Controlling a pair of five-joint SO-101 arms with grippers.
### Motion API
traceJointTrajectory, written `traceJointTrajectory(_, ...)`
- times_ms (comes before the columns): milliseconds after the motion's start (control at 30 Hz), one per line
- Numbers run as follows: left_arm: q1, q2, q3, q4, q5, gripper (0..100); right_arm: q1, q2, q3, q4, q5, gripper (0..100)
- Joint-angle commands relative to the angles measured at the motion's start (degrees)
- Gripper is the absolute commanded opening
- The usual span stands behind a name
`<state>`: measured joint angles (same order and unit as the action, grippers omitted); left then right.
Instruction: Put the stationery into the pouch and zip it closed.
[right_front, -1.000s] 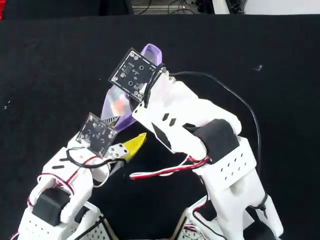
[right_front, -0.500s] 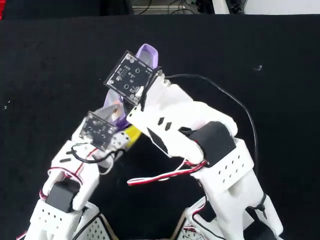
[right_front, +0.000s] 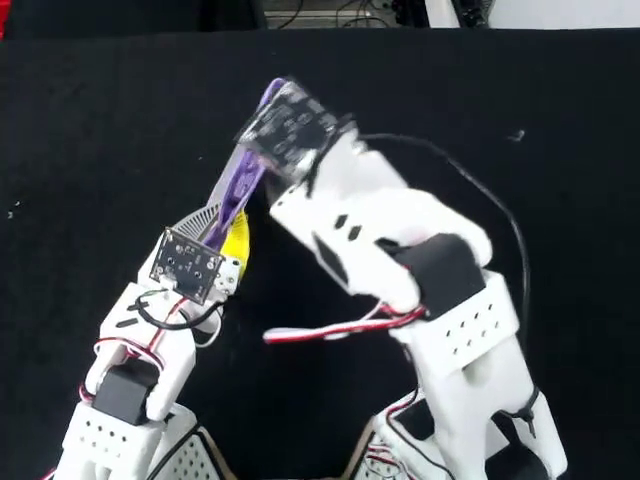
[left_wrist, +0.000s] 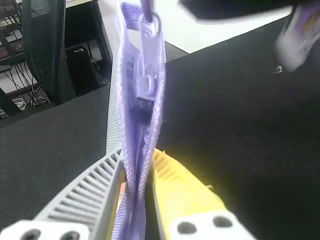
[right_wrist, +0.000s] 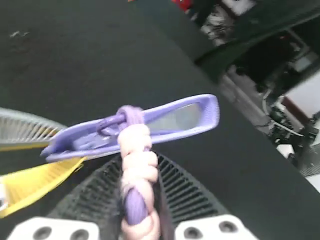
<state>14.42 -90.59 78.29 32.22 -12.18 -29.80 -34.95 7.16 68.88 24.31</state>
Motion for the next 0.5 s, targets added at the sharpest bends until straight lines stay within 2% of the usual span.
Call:
traceJointTrajectory(0,-0.40,0.35,0.84,-0.62,-0.09,3,4.57,-0.75,-2.24,-3.78,-0.44,1.1)
traceJointTrajectory(233,-0.40,0.35,2.77,-0.53,-0.26,3,9.14,-0.13,-2.15,-8.00,-0.18,1.1)
traceJointTrajectory(467,-0.57,0.35,3.38,-0.53,-0.26,3,14.95,7.60,-2.59,-13.36,-0.18,1.1)
